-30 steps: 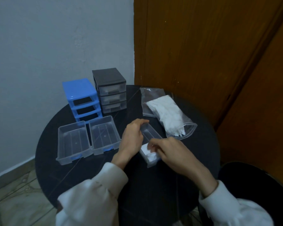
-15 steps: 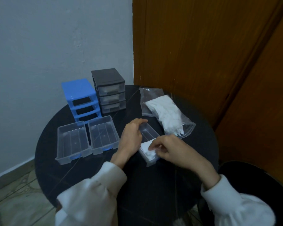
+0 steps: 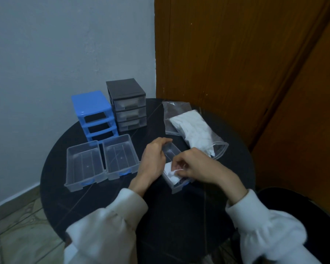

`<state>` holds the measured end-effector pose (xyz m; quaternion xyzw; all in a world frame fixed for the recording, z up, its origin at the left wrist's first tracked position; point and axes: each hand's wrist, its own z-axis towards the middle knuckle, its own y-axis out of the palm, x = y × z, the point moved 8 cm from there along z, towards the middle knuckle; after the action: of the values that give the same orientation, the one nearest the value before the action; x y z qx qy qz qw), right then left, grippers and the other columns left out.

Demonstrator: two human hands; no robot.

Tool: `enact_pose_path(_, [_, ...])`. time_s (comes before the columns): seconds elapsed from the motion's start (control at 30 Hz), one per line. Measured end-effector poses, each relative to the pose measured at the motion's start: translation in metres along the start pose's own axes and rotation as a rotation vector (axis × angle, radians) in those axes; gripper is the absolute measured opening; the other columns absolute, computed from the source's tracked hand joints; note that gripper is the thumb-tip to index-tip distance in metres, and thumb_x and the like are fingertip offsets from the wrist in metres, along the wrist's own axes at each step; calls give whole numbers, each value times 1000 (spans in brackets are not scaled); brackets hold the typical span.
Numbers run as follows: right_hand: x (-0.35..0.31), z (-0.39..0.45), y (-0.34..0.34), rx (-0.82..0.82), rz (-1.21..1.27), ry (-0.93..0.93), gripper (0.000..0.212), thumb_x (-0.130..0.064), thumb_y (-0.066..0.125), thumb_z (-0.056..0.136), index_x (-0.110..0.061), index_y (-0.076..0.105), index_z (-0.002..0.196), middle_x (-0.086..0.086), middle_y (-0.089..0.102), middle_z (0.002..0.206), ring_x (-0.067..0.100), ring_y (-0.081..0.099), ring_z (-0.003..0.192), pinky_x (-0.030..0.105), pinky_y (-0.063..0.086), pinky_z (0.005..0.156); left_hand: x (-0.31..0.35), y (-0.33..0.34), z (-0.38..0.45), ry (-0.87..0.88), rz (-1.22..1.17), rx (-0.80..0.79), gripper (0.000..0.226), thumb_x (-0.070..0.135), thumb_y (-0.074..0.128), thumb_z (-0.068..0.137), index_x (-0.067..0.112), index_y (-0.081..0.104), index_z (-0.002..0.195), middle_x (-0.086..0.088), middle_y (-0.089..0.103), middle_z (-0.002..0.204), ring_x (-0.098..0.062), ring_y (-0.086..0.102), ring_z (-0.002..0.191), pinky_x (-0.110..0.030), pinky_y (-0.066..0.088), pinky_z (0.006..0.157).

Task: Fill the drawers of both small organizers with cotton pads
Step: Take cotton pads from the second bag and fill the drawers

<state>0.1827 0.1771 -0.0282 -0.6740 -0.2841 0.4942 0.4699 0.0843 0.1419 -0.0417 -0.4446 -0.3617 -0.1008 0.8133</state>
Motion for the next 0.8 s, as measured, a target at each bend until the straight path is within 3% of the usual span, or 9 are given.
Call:
enact_pose_path(0.1, [1, -3, 0, 29, 1, -20, 4, -25, 67, 83, -21, 65, 85, -12, 59, 77, -2, 52, 69, 15, 40, 62, 1, 0, 0, 6, -3, 0, 55, -17, 41, 74, 8, 62, 119, -7, 63, 115, -17, 57, 107, -16, 39, 89])
enact_pose_path(0.23, [0, -7, 3, 14, 15, -34, 25, -39, 62, 86, -16, 67, 76, -7, 62, 74, 4, 54, 65, 18, 39, 57, 3, -1, 0, 7, -1, 2, 55, -18, 40, 76, 7, 61, 120, -8, 62, 117, -18, 56, 109, -13, 36, 89])
enact_pose_path(0.3, [2, -9, 3, -10, 56, -19, 29, -34, 57, 90, -12, 69, 76, 0, 65, 75, 9, 57, 66, 29, 47, 62, 4, -2, -1, 9, 0, 1, 55, -18, 39, 76, 7, 61, 120, -8, 62, 118, -18, 56, 110, -13, 36, 90])
enact_pose_path(0.4, [0, -10, 5, -50, 59, -30, 11, -18, 61, 85, -17, 71, 82, -2, 67, 82, 8, 60, 75, 33, 52, 73, 3, -1, 0, 13, 2, 1, 56, -18, 38, 76, 8, 61, 119, -8, 62, 117, -18, 56, 109, -16, 38, 90])
enact_pose_path(0.6, [2, -12, 7, -52, 43, -33, 27, -8, 51, 85, -26, 71, 85, -6, 66, 89, 7, 60, 82, 34, 52, 79, 3, 1, 0, 18, 0, -8, 55, -17, 38, 77, 9, 61, 119, -7, 62, 117, -17, 56, 107, -16, 40, 88])
enact_pose_path(0.7, [2, -20, 4, -18, 47, -38, 31, -7, 48, 86, -26, 71, 93, -13, 64, 98, 2, 58, 89, 26, 49, 84, 3, 0, 1, 20, 10, -17, 56, -17, 38, 77, 10, 61, 120, -7, 61, 119, -17, 55, 109, -16, 38, 90])
enact_pose_path(0.8, [8, -35, -9, 105, 149, -33, 31, -3, 47, 88, -22, 70, 97, -21, 59, 92, -6, 56, 89, 12, 44, 80, 6, -2, 3, 40, 23, -17, 57, -18, 37, 77, 9, 60, 121, -7, 60, 122, -18, 54, 114, -16, 37, 93])
